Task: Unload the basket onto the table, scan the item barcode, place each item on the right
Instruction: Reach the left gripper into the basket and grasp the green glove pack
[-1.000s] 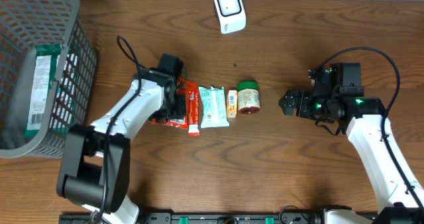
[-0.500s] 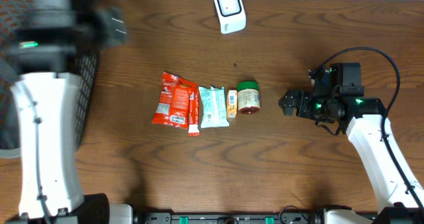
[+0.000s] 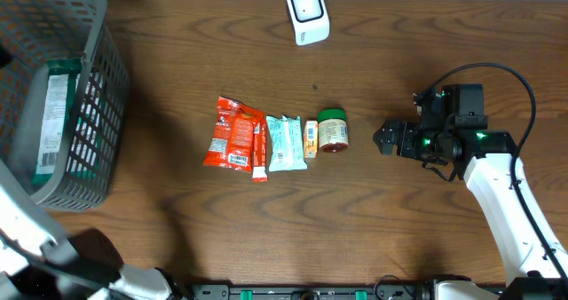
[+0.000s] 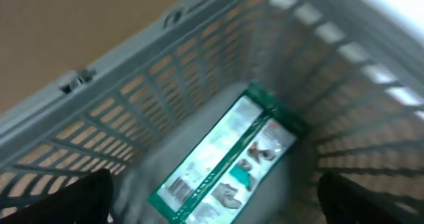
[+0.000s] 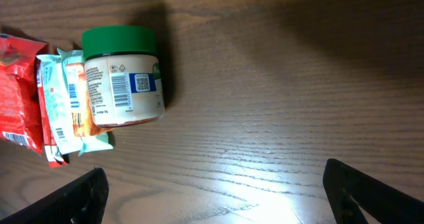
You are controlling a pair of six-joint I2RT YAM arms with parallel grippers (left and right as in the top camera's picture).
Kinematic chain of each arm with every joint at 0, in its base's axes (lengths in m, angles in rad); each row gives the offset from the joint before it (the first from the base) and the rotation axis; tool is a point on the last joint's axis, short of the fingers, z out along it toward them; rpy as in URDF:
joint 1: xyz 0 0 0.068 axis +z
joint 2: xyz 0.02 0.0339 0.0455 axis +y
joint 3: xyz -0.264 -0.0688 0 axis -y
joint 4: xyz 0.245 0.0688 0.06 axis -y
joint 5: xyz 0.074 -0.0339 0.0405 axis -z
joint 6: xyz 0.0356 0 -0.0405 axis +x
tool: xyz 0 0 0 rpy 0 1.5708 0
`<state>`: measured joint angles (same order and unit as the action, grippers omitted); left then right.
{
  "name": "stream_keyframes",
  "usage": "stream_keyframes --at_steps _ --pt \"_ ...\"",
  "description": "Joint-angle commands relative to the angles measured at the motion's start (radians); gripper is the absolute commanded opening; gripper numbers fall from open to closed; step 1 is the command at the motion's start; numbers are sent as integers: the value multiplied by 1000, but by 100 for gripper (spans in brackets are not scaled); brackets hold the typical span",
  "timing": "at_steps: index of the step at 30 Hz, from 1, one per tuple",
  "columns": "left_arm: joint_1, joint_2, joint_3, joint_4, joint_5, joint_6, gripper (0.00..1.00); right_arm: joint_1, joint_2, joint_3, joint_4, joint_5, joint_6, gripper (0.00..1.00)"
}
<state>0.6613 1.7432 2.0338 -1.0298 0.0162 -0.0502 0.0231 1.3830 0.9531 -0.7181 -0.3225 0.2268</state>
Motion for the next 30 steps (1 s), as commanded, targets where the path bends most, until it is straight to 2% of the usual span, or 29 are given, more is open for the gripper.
stream_keyframes --at_steps 1,7,22,30 --pt "11 106 -16 -19 3 14 98 11 -1 13 -1 -7 5 99" --pt "7 244 -16 -51 109 88 98 10 -1 13 0 -7 5 99" --pt "7 512 -16 -6 107 238 98 10 -1 13 0 -8 5 99" --pt "7 605 -16 39 108 241 98 11 -1 13 0 -8 5 99"
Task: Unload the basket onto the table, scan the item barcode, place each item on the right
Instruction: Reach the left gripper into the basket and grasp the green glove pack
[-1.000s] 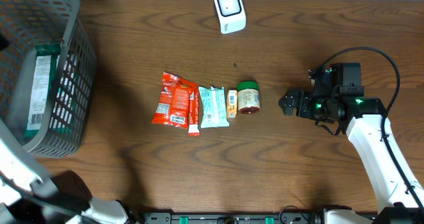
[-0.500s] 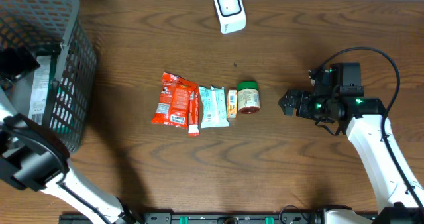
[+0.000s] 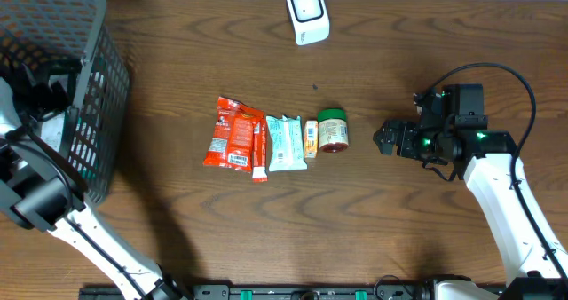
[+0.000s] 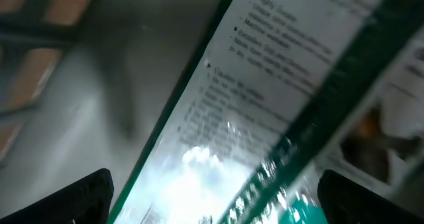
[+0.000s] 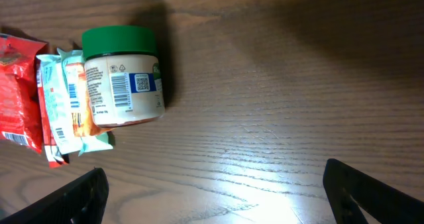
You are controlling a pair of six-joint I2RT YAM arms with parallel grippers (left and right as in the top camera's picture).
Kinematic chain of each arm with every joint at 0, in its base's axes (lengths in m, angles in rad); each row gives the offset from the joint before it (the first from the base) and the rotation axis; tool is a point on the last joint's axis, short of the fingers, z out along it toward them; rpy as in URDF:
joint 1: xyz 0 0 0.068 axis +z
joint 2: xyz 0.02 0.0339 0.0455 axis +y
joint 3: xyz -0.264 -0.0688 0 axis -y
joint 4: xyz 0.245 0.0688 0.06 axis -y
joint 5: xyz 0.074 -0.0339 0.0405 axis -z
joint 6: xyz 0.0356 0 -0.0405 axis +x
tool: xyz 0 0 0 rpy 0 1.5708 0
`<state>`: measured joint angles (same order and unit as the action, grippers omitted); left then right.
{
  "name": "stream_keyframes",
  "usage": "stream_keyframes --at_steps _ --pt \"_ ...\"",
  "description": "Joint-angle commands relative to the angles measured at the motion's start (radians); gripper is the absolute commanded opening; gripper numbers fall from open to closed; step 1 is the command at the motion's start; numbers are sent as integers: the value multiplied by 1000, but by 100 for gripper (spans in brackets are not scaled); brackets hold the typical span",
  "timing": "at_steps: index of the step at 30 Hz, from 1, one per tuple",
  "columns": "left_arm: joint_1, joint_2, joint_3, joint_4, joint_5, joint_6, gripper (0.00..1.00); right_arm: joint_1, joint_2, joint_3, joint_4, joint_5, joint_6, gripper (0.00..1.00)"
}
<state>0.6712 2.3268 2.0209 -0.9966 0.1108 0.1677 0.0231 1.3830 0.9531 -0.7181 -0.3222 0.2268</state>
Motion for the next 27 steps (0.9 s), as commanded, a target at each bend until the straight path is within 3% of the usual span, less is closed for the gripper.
stream_keyframes --at_steps 1,7,12,27 --pt "-4 27 -3 11 13 24 98 11 -1 13 -1 -8 5 99" --pt "-8 34 -3 22 26 50 98 11 -1 13 -1 -8 5 99" --pt "-10 36 -3 11 147 87 98 11 -1 13 0 -8 5 99" --pt "-23 39 -90 5 151 86 98 11 -1 13 0 -8 5 99"
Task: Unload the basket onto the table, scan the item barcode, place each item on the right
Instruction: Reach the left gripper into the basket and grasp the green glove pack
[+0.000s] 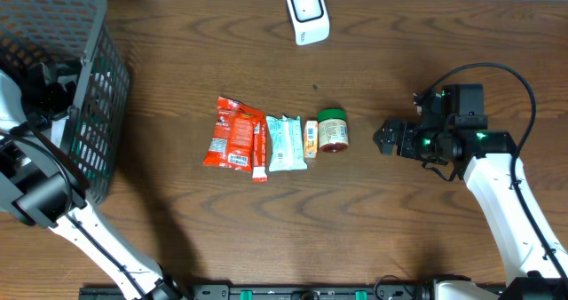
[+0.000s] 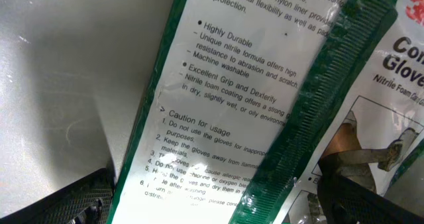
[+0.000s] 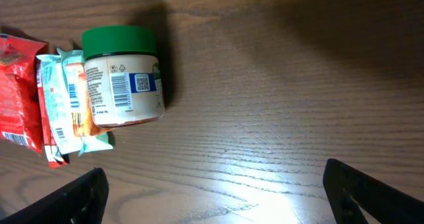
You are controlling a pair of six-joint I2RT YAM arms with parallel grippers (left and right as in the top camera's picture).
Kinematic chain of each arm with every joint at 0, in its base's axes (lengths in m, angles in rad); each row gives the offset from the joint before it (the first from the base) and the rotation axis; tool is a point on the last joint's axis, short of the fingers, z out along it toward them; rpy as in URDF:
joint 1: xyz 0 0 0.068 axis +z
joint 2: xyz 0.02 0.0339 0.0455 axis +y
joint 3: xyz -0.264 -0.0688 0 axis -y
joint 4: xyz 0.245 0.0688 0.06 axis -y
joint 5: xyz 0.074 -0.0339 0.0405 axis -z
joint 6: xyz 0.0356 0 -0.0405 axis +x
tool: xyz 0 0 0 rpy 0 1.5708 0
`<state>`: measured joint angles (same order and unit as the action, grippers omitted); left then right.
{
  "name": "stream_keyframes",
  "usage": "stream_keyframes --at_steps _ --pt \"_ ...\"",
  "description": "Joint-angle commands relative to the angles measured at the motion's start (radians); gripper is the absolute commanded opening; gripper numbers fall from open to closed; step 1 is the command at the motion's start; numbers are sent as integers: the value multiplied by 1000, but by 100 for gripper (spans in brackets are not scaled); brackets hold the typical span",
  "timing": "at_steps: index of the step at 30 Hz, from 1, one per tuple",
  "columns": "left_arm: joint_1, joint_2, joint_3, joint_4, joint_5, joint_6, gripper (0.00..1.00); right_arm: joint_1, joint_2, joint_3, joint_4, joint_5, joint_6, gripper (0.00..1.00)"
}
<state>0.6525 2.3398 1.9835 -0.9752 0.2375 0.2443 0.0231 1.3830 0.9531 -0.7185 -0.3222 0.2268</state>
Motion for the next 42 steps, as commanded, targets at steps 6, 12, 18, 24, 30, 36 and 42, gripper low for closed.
stream_keyframes --at_steps 6,12,18,24,30,36,42 --pt "-4 26 -56 -23 67 10 76 11 -1 13 0 -8 5 99" --pt "-4 26 -58 -38 74 10 72 11 -1 13 0 -8 5 99" --pt "-4 19 -56 -41 121 6 83 11 -1 13 0 -8 5 99" --pt "-4 -23 -46 -47 122 6 92 11 -1 13 0 -8 5 99" --pt "-9 -60 -46 -75 121 6 94 10 -1 13 0 -8 5 99" --pt "-27 -35 -93 -63 113 10 94 11 -1 13 0 -8 5 99" --pt "-37 -22 -194 -1 109 10 88 11 -1 13 0 -8 5 99"
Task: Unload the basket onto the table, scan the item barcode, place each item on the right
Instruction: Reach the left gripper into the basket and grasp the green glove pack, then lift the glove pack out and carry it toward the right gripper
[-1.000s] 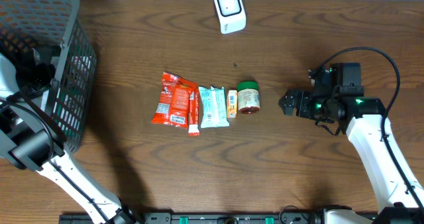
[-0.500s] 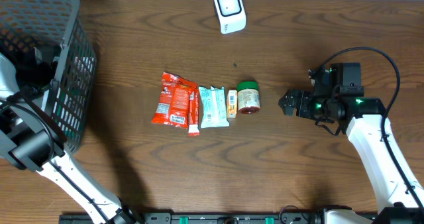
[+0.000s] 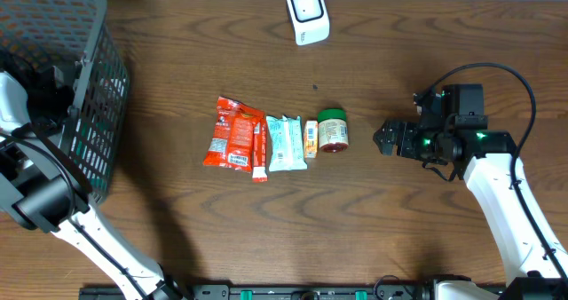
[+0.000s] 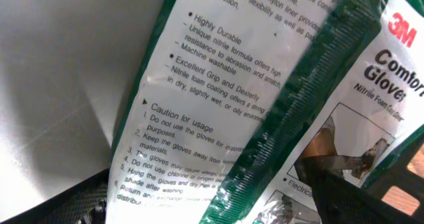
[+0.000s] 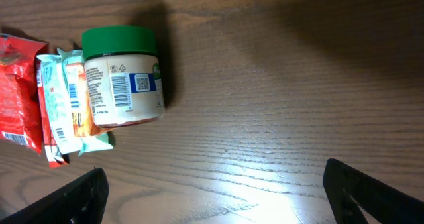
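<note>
A green-and-white pack of 3M work gloves [image 4: 265,105] lies on the floor of the grey basket [image 3: 98,114] at the table's left edge. My left gripper [image 4: 212,207] is down inside the basket, open, its fingers either side of the pack's lower end and close over it. From overhead the left gripper [image 3: 44,87] hides the pack. The white barcode scanner [image 3: 307,14] stands at the back middle. My right gripper [image 3: 383,138] hovers open just right of the row of items, nothing between its fingers [image 5: 89,194].
A row of items lies mid-table: red packets [image 3: 232,133], a teal packet [image 3: 285,143], a small orange packet [image 3: 311,138] and a green-lidded jar [image 5: 122,78] on its side with its barcode facing up. Bare wood lies under the right gripper.
The left gripper sits a little nearer the glove pack, and the pack has shifted slightly in its view. The right arm and the items on the table have not moved.
The left gripper was above the basket, looking down at the glove pack. A second later it was down inside, close over the pack. It has stayed there open, edging nearer. The right gripper has hung open beside the jar throughout.
</note>
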You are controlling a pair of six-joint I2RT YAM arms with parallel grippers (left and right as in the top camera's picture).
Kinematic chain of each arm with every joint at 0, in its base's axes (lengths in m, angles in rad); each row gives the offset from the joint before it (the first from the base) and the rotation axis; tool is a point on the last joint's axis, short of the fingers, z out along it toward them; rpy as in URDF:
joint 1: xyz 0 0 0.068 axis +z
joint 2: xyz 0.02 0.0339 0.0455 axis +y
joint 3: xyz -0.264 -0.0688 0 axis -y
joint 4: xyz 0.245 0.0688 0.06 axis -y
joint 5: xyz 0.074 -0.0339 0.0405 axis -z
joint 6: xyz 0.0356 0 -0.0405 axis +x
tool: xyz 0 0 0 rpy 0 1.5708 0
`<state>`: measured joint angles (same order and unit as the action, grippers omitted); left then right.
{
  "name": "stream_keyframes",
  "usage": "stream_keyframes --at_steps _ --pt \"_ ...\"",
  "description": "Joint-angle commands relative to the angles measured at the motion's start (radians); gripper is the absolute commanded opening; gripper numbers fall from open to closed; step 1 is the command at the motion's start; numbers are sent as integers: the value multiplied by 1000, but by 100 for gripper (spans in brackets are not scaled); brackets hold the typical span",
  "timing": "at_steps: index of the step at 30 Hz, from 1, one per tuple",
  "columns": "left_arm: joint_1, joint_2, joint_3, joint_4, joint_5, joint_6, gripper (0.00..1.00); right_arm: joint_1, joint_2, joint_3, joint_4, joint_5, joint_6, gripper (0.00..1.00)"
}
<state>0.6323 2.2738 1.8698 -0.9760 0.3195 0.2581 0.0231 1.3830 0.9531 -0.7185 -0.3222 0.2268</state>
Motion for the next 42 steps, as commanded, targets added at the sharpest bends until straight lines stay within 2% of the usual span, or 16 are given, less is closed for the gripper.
stream_keyframes --at_steps 1,5,9,11,12,20,25,28,38,42 --pt "-17 44 -90 3 27 -3 84 11 -1 13 0 -8 5 99" --pt "-16 43 -98 6 28 5 53 11 -1 13 0 -8 5 99" --pt "-16 43 -98 2 28 5 35 11 -1 13 0 -8 5 99" --pt "-16 43 -98 2 29 8 19 11 -1 13 0 -8 5 99" --pt "-16 43 -97 2 29 8 7 11 -1 13 0 -8 5 99" --pt "16 -88 24 -35 28 -18 7 10 -1 13 0 -8 5 99" --pt "60 -291 49 27 26 -119 7 11 -1 13 0 -8 5 99" --pt "77 -402 49 58 -26 -184 7 10 -1 13 0 -8 5 99" --pt "80 -727 49 132 -59 -287 7 11 -1 13 0 -8 5 99" --pt "76 -822 49 116 -57 -353 7 11 -1 13 0 -8 5 99"
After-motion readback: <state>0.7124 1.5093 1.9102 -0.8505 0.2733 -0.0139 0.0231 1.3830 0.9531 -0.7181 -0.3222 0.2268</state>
